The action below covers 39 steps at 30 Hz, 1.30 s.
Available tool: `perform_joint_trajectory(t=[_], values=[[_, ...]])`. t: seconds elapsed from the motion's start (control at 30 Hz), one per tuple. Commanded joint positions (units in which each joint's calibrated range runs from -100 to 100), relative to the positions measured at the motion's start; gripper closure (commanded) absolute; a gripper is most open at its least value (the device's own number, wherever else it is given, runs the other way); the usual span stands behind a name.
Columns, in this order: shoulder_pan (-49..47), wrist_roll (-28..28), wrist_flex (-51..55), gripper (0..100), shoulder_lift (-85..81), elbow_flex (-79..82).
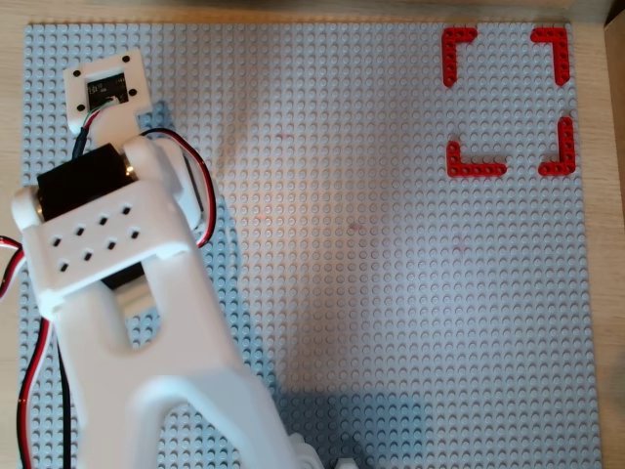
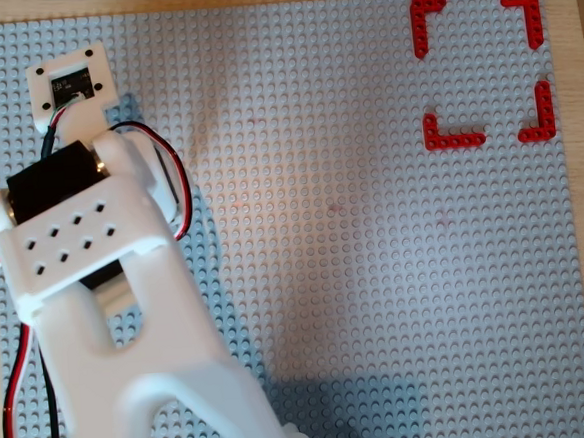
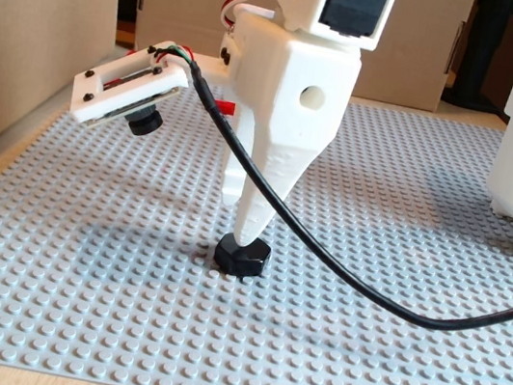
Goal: Grab the Lego and store it in red box
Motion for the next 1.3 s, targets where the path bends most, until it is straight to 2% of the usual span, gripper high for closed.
perform_joint_trajectory(t=[0.0,0.73,1.27], values=[[0.2,-0.9,-1.7,80,-2.7,0.2],[-1.3,-5.7,-3.7,80,-2.8,0.4],[-4.7,-6.0,-3.9,80,-2.7,2.1]])
